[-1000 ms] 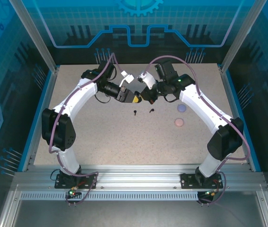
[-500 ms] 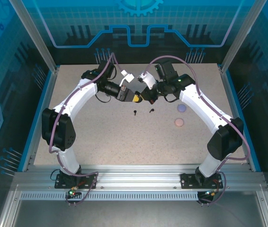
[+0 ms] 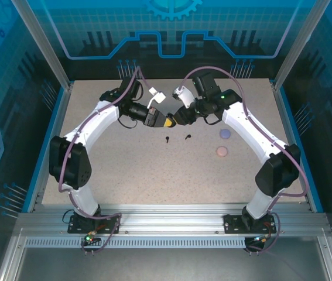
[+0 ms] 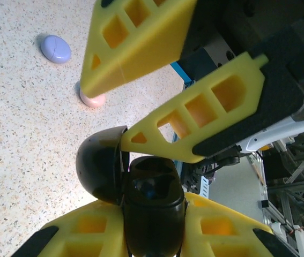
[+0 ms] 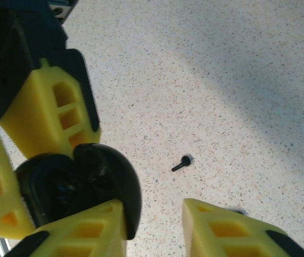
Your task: Insert wireless bluetooth earbuds into charging case
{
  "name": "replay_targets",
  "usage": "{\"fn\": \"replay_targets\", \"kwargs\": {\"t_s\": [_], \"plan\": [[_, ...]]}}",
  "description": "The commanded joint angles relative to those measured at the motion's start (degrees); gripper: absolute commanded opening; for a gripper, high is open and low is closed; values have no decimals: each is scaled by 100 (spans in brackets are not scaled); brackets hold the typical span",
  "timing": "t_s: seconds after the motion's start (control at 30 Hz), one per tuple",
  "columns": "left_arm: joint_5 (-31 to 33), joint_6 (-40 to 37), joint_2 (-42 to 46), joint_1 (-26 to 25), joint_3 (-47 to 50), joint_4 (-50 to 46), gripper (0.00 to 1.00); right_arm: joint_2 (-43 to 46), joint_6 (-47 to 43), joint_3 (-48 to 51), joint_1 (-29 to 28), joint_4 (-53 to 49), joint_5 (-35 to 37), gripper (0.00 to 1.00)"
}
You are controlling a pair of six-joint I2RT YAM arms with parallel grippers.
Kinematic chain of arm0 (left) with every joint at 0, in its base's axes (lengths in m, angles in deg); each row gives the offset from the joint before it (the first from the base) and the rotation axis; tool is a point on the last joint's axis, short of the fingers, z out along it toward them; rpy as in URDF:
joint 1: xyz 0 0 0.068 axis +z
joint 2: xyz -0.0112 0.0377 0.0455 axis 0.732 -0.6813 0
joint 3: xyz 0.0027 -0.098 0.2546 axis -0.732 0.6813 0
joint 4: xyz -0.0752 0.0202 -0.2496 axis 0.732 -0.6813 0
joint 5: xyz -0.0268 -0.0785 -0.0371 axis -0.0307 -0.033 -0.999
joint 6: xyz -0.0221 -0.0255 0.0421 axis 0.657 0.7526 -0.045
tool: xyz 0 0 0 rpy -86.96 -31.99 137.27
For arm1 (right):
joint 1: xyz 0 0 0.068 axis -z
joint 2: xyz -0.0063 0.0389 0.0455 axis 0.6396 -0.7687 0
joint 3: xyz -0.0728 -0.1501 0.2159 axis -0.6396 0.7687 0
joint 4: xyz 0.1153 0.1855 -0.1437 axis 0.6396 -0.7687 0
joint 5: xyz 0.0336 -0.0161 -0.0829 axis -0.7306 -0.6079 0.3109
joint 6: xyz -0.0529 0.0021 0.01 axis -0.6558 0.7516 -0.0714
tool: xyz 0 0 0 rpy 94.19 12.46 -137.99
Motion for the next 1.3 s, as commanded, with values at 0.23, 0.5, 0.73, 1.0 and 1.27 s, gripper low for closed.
{"fn": "replay_targets", "kwargs": {"t_s": [0.23,0.5,0.73,1.0,1.27], "plan": [[10,298,305,60,471,403,0,799,809,264,627,719,-1154,55],[474,742,789,126,1195,1401,0,1218,1507,812,938,1074,-1061,62],[1228,1076,1451,126,1985,2661,0,793,2372,934,930,967,-119,62],[2417,1513,2408,126,3272,4798,0,-184,3194,595,649,610,457,63],[3368,1832,3049,126,4261,6640,0,-1475,3707,-260,179,-100,1164,67]]}}
